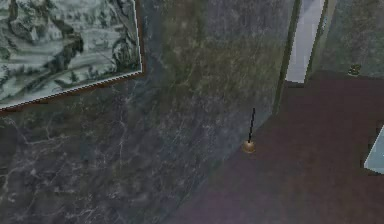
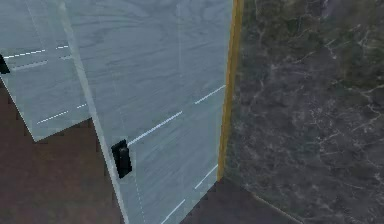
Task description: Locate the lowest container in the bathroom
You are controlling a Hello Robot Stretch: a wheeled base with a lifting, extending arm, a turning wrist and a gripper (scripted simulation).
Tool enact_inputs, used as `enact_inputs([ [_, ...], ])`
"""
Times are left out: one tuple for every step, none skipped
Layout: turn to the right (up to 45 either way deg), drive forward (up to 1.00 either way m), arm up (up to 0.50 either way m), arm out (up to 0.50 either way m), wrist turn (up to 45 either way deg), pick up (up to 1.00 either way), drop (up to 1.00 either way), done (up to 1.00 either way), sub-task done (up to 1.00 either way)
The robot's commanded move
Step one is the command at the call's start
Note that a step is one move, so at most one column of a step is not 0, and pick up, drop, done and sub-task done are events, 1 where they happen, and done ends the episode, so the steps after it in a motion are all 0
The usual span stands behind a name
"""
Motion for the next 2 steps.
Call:
enact_inputs([
  [6.0, 0.00, 0.00, 0.00, 0.0, 0.00, 0.00, 0.00, 0.00],
  [0.0, 0.50, 0.00, 0.00, 0.0, 0.00, 0.00, 0.00, 0.00],
])
